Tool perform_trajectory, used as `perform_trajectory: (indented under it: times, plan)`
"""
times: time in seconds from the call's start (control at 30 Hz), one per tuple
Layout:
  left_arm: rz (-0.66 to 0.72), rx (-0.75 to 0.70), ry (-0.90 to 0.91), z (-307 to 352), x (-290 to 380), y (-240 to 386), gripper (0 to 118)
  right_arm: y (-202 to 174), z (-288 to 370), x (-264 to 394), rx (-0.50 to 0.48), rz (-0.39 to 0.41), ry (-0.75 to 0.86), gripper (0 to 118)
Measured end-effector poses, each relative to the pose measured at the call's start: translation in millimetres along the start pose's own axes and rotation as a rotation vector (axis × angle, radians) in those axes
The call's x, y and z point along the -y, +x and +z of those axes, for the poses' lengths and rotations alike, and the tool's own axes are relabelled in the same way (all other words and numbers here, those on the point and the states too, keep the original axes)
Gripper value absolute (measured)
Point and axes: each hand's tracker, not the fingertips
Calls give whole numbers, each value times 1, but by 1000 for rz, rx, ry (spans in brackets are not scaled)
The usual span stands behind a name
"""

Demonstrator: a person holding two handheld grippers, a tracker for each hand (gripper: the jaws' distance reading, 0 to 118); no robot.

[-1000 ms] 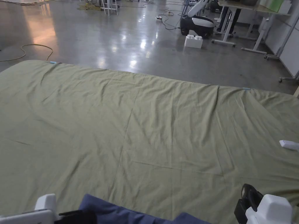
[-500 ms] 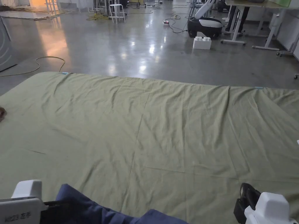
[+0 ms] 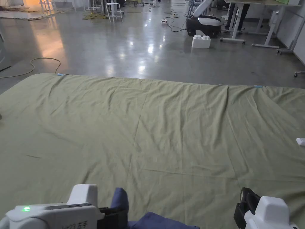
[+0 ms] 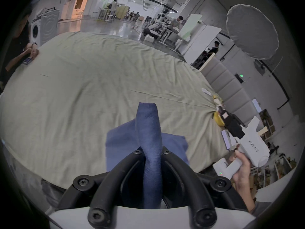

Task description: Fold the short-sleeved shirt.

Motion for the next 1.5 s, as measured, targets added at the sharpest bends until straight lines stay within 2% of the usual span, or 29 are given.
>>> perform_trajectory:
  times: [0.27, 0.6, 0.9, 0.93, 0.97, 1.03, 1.07, 1.1, 1.3, 1.33, 1.37, 1.4, 1.43, 1.5]
  plan:
    - [77, 131, -15, -40, 11, 30, 13, 9, 4, 3, 21, -9, -15, 4]
    - [26, 39, -129, -123, 42, 72, 14, 15, 8, 7, 40, -5, -29, 4]
    - [-10, 50, -132, -131, 46, 88, 16, 18, 10, 9, 47, -2, -37, 4]
    - [-6, 58, -129, -130, 45, 86, 19, 17, 9, 9, 47, -3, -38, 4]
    - [0, 81, -126, -126, 43, 83, 28, 17, 9, 9, 46, -3, -38, 4]
    - [6, 140, -119, -117, 39, 79, 65, 17, 9, 9, 44, -2, -39, 4]
    - [6, 143, -114, -110, 36, 76, 74, 17, 9, 9, 43, -2, -39, 4]
    - [0, 150, -103, -102, 33, 73, 74, 17, 9, 9, 42, -1, -39, 4]
    - [-27, 78, -53, -89, 27, 53, 72, 16, 9, 9, 41, -6, -40, 4]
    - [-23, 50, -74, -95, 29, 51, 67, 16, 8, 10, 40, -8, -42, 4]
    - [-22, 48, -89, -101, 32, 50, 55, 15, 8, 11, 39, -9, -43, 4]
    - [-21, 62, -106, -107, 36, 51, 38, 14, 8, 11, 38, -10, -44, 4]
    - [-22, 79, -126, -115, 41, 52, 28, 13, 8, 12, 35, -9, -47, 4]
    - [-22, 148, -181, -134, 51, 56, 26, 10, 9, 13, 31, -8, -51, 4]
